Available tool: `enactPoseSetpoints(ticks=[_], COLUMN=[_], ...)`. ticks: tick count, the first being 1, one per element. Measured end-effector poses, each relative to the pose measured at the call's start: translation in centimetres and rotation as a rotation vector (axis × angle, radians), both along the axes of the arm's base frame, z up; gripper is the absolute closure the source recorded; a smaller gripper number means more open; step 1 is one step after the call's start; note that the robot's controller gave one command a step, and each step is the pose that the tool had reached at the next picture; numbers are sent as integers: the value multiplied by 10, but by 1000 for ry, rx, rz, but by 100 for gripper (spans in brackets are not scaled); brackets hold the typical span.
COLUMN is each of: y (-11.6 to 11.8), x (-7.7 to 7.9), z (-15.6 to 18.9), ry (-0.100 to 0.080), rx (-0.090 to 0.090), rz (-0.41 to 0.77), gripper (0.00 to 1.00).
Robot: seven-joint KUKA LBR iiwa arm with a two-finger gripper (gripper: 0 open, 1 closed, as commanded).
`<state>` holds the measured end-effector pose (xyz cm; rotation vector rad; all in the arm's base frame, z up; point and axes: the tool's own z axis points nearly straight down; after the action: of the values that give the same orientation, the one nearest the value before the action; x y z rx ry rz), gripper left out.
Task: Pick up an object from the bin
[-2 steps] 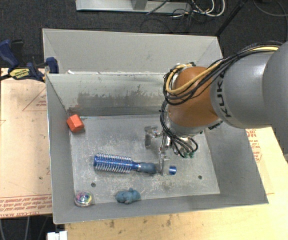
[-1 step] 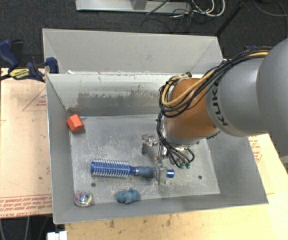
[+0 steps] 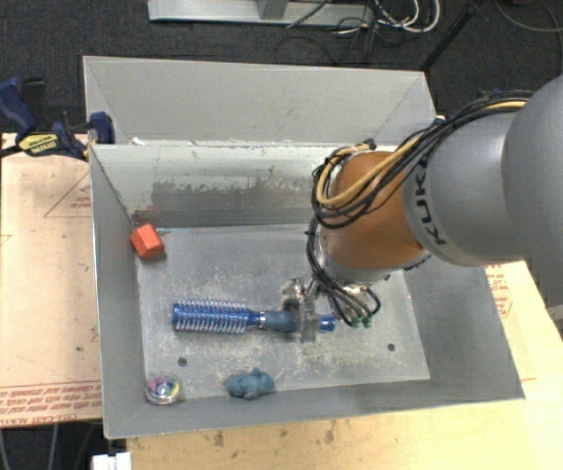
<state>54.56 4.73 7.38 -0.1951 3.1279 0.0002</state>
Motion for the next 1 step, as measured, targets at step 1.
enactPoseSetpoints(ticks=[1], y=[0], x=[11], z=[110], ry=[-4], rx=[1], rz=[6], gripper=[100])
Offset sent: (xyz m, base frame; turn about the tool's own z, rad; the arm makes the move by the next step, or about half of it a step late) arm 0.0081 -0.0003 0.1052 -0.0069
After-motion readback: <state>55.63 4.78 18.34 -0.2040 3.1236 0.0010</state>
